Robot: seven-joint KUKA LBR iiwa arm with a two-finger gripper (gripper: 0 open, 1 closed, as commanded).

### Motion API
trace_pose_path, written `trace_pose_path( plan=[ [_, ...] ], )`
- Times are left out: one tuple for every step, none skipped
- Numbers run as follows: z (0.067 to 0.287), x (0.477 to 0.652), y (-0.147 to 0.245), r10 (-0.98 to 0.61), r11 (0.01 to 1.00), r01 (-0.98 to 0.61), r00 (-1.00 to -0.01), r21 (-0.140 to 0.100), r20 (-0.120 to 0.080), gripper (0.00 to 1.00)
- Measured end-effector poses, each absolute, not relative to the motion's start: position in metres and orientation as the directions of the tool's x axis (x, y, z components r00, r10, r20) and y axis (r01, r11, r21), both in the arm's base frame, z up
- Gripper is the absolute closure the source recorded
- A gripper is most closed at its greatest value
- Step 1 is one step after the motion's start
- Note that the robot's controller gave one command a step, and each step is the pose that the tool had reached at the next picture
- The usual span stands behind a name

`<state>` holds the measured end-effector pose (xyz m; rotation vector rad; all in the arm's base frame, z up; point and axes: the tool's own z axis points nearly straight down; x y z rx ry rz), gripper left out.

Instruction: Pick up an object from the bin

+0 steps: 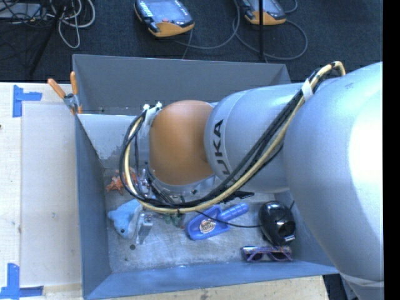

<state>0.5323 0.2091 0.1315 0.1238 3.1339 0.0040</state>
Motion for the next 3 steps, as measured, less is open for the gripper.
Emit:
trace_pose_path(
  plan=[
    [0.111,0.559,0.206,-0.048,0.999,-0.048,-0.999,-0.001,0.004,0.00],
    [0.114,0.574,0.213,-0.216,0.976,-0.216,-0.976,0.001,-0.001,0.00],
    [0.084,0.560,0.215,0.135,0.991,0.135,-0.991,0.004,0.000,0.00]
  ],
)
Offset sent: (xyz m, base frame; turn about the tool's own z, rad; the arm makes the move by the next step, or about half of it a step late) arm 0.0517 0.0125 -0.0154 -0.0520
